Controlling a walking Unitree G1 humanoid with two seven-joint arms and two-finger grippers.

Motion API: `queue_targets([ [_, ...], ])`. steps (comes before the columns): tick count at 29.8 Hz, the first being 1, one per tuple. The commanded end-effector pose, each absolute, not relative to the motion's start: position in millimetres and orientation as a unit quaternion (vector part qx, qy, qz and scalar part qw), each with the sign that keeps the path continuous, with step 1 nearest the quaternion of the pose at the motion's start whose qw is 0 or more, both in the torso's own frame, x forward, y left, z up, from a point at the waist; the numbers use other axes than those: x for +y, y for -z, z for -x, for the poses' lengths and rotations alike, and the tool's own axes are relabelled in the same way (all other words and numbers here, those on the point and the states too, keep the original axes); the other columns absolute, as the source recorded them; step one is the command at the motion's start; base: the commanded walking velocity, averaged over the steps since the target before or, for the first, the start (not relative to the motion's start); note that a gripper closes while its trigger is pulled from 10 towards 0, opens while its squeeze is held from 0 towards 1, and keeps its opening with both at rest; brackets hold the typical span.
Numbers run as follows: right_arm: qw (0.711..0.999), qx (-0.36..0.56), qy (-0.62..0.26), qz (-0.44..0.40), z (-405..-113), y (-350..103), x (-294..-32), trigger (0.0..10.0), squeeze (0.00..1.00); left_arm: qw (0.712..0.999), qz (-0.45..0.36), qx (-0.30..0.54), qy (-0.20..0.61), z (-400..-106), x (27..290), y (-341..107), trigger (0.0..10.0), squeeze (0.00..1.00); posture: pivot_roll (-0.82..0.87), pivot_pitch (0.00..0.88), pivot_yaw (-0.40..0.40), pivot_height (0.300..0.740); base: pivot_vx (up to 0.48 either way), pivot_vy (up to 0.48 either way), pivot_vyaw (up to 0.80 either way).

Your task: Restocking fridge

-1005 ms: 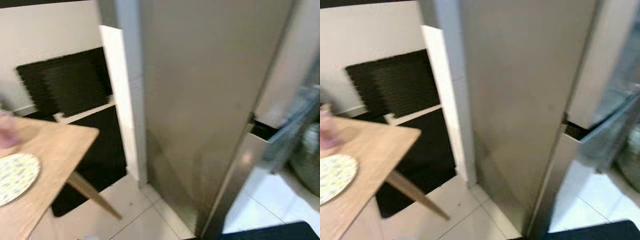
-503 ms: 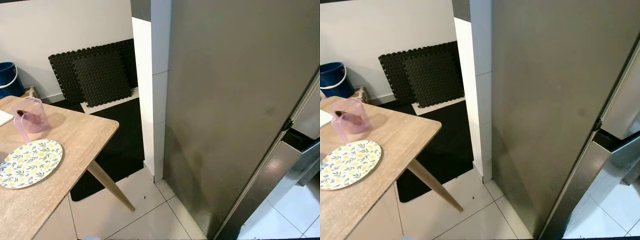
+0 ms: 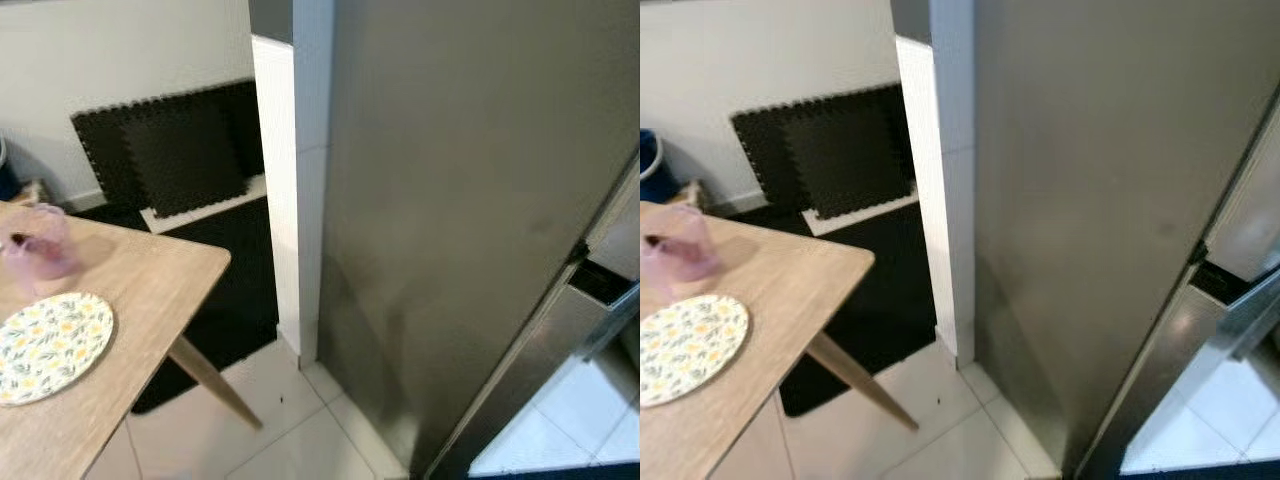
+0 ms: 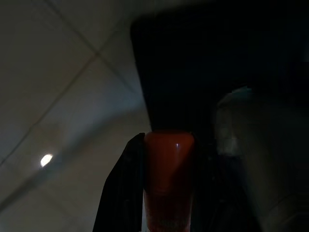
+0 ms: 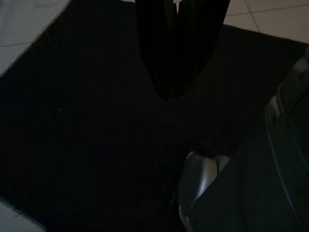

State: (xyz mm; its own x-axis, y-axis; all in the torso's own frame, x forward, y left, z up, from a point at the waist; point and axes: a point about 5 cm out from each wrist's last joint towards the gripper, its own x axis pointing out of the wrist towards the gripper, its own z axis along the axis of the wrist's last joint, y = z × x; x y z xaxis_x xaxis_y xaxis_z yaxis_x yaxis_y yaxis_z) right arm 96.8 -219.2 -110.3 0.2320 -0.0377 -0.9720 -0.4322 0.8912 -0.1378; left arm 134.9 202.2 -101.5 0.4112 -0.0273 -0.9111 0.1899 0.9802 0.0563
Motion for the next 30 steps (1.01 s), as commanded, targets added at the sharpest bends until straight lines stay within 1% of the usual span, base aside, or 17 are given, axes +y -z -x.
queue_targets([
  [1,0.791,0.570,-0.135,0.178,-118.5,107.0,-203.6,10.0,0.00,0.827,-0.083,0.553,0.058,-124.1,209.5,103.9,10.0,0.00,-0.09,0.000,0.051,0.740,0.292,0.000,0.00],
  [9,0.792,0.569,-0.133,0.177,-119.8,106.7,-203.3,10.0,0.00,0.830,-0.079,0.549,0.056,-124.7,208.8,103.7,10.0,0.00,-0.09,0.000,0.050,0.740,0.290,0.000,0.00],
  [13,0.792,0.569,-0.133,0.176,-120.5,106.6,-202.9,10.0,0.00,0.835,-0.067,0.544,0.054,-126.0,207.7,103.3,10.0,0.00,-0.09,0.000,0.051,0.740,0.000,0.000,0.00],
  [15,0.792,0.568,-0.133,0.177,-120.6,106.6,-202.8,10.0,0.00,0.832,-0.065,0.547,0.065,-125.2,205.6,103.8,10.0,0.00,-0.09,0.000,0.051,0.740,0.000,0.000,0.00],
  [23,0.793,0.569,-0.132,0.174,-120.1,106.8,-202.1,10.0,0.00,0.828,-0.065,0.552,0.072,-123.6,203.6,104.6,10.0,0.00,-0.10,0.000,0.054,0.740,0.000,-0.445,0.00],
  [30,0.792,0.570,-0.131,0.174,-119.0,107.2,-202.3,10.0,0.00,0.831,-0.065,0.548,0.065,-124.3,204.0,104.4,10.0,0.00,-0.10,0.000,0.055,0.740,0.000,0.000,0.00],
])
